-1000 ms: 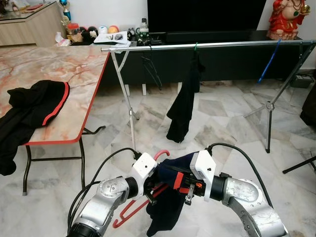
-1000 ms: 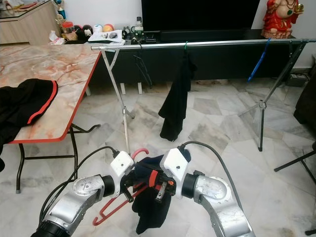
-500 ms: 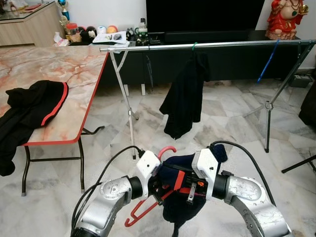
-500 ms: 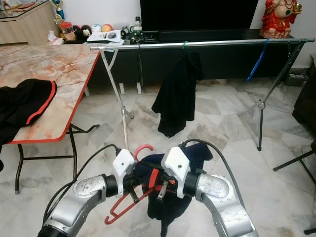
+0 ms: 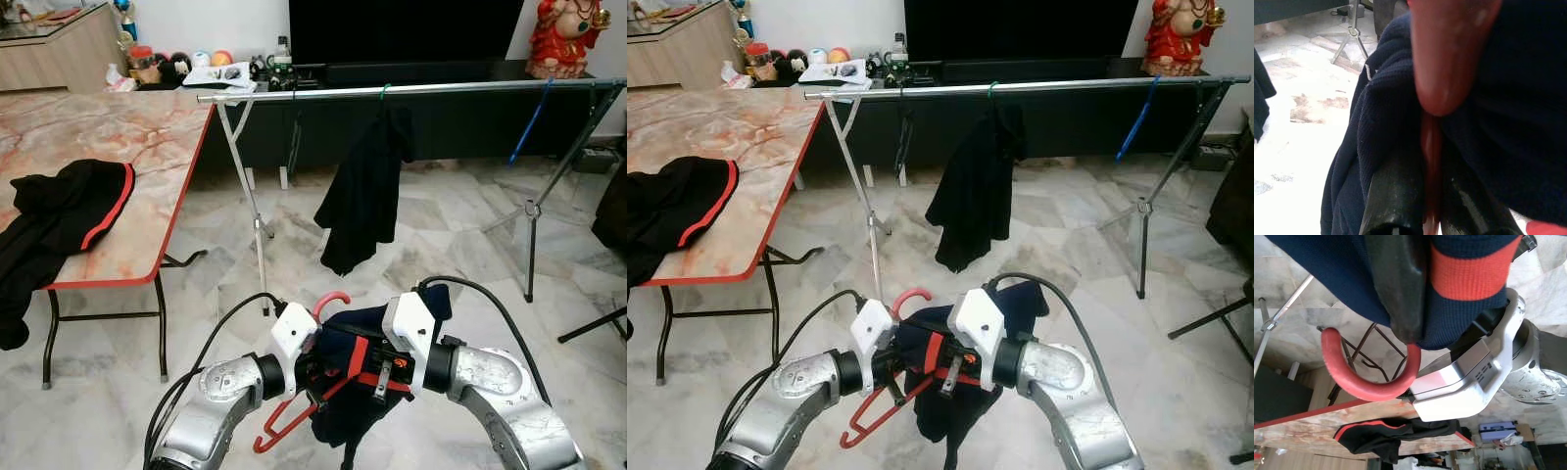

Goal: Hang hanger

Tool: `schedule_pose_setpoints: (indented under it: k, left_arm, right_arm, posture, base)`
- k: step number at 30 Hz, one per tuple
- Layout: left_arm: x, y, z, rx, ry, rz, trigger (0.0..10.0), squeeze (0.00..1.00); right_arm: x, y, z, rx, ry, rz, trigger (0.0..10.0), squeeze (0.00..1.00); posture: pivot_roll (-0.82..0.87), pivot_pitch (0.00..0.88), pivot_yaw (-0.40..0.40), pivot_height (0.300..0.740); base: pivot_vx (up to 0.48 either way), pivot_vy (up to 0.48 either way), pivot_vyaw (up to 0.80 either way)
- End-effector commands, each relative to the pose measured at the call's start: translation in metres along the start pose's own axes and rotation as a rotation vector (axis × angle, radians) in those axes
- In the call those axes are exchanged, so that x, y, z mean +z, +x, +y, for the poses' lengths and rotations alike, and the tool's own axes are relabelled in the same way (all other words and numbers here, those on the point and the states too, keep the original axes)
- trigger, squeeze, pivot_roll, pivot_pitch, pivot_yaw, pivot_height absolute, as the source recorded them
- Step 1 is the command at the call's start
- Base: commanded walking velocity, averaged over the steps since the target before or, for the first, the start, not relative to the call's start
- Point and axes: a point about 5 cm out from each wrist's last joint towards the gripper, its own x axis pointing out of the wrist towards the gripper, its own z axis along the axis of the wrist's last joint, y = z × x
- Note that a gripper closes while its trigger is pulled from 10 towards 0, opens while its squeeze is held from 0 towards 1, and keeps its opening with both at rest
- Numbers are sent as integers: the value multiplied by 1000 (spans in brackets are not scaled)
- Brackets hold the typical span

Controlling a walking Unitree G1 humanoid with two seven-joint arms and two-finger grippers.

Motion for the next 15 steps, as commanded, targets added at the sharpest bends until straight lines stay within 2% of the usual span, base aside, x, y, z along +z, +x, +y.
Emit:
schedule_pose_setpoints:
  k: [1, 15]
  left_arm:
    - [6, 3, -3, -28, 8, -43, 10000, 0]
    - [4, 2, -1, -22, 2, -33, 10000, 0]
  right_arm:
    - [6, 1, -1, -3, -18, -8, 10000, 1000]
    - [5, 1, -1, -13, -24, 6, 10000, 1000]
  posture:
    - [46, 79, 19, 740]
    - [44, 72, 22, 740]
  base:
    - [0, 0, 0]
    - [0, 0, 0]
